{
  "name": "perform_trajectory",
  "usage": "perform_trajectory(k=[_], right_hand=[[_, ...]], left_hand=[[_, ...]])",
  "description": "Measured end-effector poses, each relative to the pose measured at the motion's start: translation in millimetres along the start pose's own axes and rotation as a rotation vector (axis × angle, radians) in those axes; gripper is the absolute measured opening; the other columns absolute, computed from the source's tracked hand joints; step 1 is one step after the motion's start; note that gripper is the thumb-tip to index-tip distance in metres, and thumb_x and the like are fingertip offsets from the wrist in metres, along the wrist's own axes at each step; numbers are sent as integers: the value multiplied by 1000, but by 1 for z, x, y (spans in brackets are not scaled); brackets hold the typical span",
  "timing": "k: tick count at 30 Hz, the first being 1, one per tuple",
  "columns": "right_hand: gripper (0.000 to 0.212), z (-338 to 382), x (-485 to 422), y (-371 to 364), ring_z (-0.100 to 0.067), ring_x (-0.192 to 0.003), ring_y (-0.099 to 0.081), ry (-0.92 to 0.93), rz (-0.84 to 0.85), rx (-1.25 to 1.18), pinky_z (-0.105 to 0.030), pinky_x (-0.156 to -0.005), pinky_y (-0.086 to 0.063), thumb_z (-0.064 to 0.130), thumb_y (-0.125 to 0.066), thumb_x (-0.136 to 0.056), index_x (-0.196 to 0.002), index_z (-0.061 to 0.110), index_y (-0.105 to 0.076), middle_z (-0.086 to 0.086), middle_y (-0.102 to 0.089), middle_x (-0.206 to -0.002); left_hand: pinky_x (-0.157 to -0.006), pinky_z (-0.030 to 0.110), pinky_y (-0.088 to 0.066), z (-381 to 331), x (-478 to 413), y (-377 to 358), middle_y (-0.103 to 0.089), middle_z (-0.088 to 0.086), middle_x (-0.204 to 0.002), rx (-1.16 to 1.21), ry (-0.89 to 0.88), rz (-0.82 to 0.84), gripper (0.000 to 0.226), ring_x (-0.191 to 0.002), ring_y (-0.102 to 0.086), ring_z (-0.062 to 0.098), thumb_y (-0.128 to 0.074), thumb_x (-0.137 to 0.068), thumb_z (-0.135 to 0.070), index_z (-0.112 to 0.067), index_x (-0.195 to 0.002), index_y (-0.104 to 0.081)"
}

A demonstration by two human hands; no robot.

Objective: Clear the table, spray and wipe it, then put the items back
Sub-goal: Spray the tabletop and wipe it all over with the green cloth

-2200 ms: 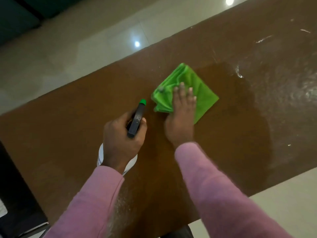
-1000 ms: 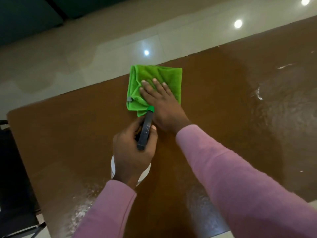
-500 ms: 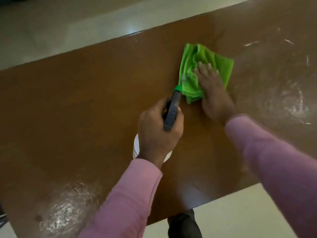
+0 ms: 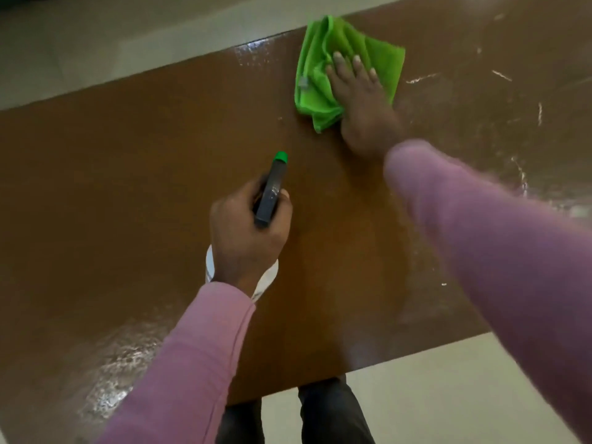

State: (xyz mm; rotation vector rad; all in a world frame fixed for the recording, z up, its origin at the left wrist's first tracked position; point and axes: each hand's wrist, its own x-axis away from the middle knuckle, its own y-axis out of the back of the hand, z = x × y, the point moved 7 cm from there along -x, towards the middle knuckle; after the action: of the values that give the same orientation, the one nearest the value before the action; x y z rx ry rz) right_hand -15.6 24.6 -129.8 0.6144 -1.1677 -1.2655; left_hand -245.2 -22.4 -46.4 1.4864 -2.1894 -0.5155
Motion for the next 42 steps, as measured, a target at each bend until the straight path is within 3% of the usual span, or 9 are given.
perform_trajectory(k=[2, 7, 14, 18, 22, 27, 31, 37, 42], right_hand=[[77, 2, 84, -22, -35, -146, -2, 37, 1, -51, -46, -119, -1, 0, -46, -77, -150, 8, -21, -13, -11, -159], [83, 9, 244, -68, -31, -145, -4, 2, 162, -97, -44, -118, -5, -3, -58, -73, -147, 13, -27, -3, -15, -155], [75, -11, 56, -10, -34, -147, 1, -14, 29, 8, -43, -117, 3, 1, -43, -83, -152, 13, -15, -10, -6, -160], [74, -10, 22, -6, -33, -147, 1, -21, -7, 37, -44, -118, 2, 4, -41, -84, -152, 13, -12, -9, -3, -161], [81, -5, 181, -52, -33, -145, -4, 21, 28, -51, -46, -119, -3, -3, -53, -73, -149, 9, -26, -10, -16, -158], [88, 12, 375, -112, -39, -139, -22, -80, 203, -27, -49, -117, -14, -9, -70, -61, -141, 8, -38, -9, -34, -149], [72, 7, 320, -97, -40, -141, -19, -69, 166, -78, -52, -115, -12, 3, -51, -74, -144, 8, -35, -13, -33, -151], [74, -20, 153, -42, -31, -147, 2, -147, -48, -51, -40, -116, 8, 2, -42, -85, -152, 16, -14, -7, -6, -161], [83, 32, 250, -94, -29, -147, 2, -154, -104, -151, -45, -119, 1, 0, -48, -76, -151, 16, -17, -4, -9, -159]], left_hand=[[-41, 29, -38, 0, 0, 0, -57, -9, -62, -13, 25, -20, 22, -46, -50, 16, -60, -90, -33, -32, -69, -54], [-45, 19, -40, -9, 13, -12, -58, -15, -61, 59, 49, 16, 12, -51, -55, 13, -59, -90, -35, -32, -78, -60], [-48, 12, -37, -25, 48, -50, -54, -21, -66, -35, -59, 176, 26, -53, -54, 6, -57, -87, -37, -19, -103, -69], [-45, 13, -38, -16, 45, -36, -54, -19, -60, 13, 12, 73, 15, -51, -54, 7, -57, -87, -40, -27, -89, -65], [-47, 47, -49, -3, 35, -16, -58, 4, -59, 74, 141, -71, 19, -52, -57, 29, -62, -89, -29, -19, -73, -61], [-51, 41, -55, -13, 38, -19, -61, -4, -63, 68, 101, -32, 15, -55, -60, 25, -62, -89, -30, -34, -75, -59], [-49, 31, -52, -19, 44, -28, -56, -10, -60, 29, 33, 27, 17, -52, -58, 18, -59, -90, -38, -34, -73, -56], [-48, 50, -50, -22, 48, -31, -55, 1, -58, 22, -24, 46, 21, -51, -56, 31, -60, -90, -33, -31, -70, -55], [-47, 51, -48, -20, 45, -38, -56, 12, -58, 1, -27, 88, 27, -51, -56, 37, -61, -90, -29, -7, -75, -61]])
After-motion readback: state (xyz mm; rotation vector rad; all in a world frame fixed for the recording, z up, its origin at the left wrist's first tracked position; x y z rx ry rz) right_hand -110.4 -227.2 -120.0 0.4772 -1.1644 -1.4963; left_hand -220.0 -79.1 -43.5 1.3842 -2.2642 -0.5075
